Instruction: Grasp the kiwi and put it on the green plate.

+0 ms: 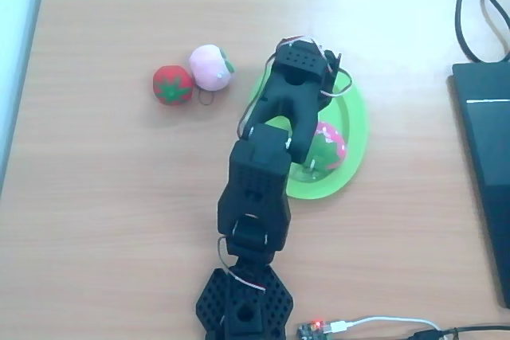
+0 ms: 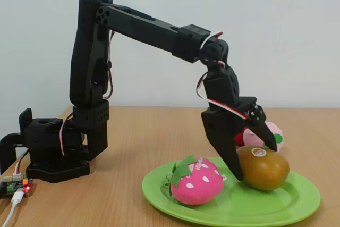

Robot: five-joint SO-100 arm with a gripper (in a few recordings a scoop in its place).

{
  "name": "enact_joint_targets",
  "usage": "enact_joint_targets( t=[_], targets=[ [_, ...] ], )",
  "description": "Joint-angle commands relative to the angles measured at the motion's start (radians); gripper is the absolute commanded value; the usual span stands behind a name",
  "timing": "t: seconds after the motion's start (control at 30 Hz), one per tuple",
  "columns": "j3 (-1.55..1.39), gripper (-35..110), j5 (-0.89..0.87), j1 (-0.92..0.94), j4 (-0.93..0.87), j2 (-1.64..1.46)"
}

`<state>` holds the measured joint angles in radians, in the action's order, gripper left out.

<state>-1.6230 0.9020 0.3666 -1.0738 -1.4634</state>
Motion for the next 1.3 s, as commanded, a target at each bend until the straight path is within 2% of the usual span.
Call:
enact_joint_targets(
  t=[0.0,0.27,0.4,0.57,0.9,1.13,1.27],
  targets=[
    [-0.025,45,0.017,0.018,-0.025,-0.063],
    [-0.034,48,0.015,0.015,-0.086,-0.15],
    [-0.034,47,-0.041,-0.003,-0.104,-0.219],
    [-0.037,33,-0.153,-0.06,-0.146,-0.327],
    [-0.133,-7,-0.282,-0.201,-0.163,-0.597],
    [-0.347,-8,-0.394,-0.291,-0.158,-0.799],
    [-0.554,-8,-0.509,-0.316,-0.067,-0.939]
  ],
)
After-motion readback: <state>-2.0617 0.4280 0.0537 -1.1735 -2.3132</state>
